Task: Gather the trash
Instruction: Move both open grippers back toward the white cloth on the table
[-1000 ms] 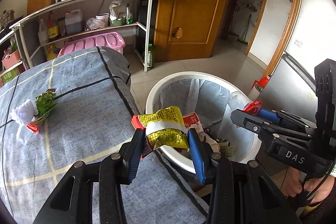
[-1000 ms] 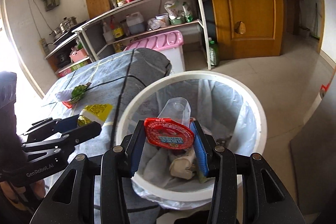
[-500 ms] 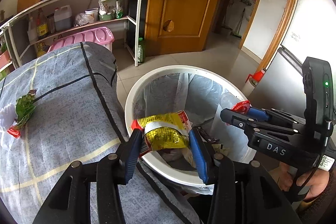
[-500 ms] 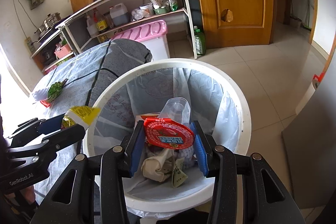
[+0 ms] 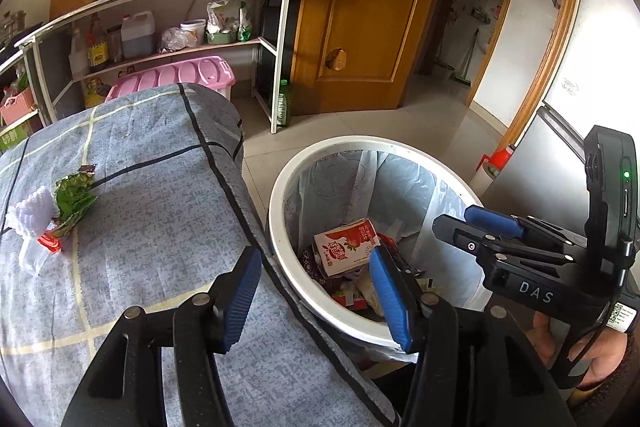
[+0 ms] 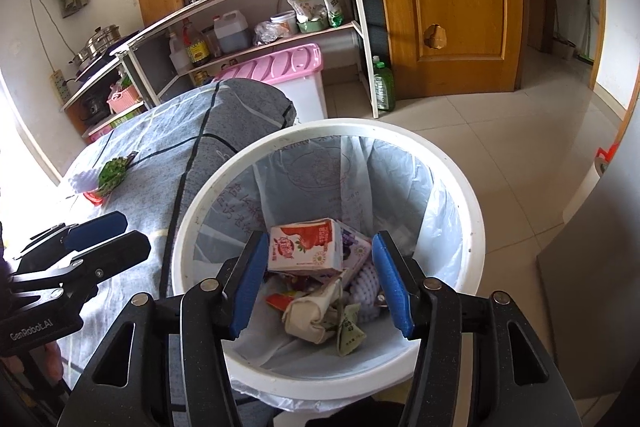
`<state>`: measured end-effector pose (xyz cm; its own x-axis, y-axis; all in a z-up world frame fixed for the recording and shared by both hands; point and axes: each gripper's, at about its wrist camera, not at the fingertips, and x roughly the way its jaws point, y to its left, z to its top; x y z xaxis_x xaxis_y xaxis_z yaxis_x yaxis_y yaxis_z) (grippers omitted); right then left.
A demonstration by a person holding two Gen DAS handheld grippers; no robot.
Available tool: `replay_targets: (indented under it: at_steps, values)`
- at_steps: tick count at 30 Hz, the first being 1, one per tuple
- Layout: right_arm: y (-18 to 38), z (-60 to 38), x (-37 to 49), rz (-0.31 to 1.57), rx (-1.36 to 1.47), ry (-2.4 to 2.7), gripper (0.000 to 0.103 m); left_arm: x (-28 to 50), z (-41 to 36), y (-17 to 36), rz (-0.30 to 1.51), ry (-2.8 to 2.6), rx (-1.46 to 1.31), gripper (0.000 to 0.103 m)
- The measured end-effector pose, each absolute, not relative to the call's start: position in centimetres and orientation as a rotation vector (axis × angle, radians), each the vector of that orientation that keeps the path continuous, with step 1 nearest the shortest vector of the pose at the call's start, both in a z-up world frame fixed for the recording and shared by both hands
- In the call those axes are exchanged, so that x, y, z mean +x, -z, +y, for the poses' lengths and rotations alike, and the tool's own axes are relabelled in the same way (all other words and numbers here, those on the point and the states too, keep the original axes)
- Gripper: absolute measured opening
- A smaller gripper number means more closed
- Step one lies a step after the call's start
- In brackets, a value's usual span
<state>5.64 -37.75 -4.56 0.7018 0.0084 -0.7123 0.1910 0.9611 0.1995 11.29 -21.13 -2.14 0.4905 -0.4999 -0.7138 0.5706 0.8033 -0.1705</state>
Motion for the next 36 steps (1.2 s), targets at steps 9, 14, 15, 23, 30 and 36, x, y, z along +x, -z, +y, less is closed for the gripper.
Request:
replay_targets:
  at_steps: [9,14,15,23,30,36]
  values:
    - [3.5,-35.4,5.6,0.763,0.259,0.06,0.055,11.0,-18.3,1.2,0.799,0.596,0.076,0.056]
    - [3.4,-33.7,6.1,0.766,0.248,0.03,0.055,11.1,-16.3,1.0,0.792,0.564,0.056,0.056]
    - [3.4,-33.4,6.3,0.766,0.245,0.023,0.055,11.2,-15.8,0.9,0.79,0.559,0.052,0.056]
    - [3.0,-30.1,7.7,0.76,0.23,-0.047,0.055,11.8,-10.7,0.8,0.777,0.471,-0.016,0.056]
    - [3.0,-26.8,9.7,0.768,0.216,-0.115,0.055,12.8,-5.6,1.0,0.773,0.36,-0.05,0.056]
    - [2.8,-24.3,11.6,0.776,0.204,-0.169,0.055,14.0,-2.0,1.0,0.764,0.279,-0.059,0.056]
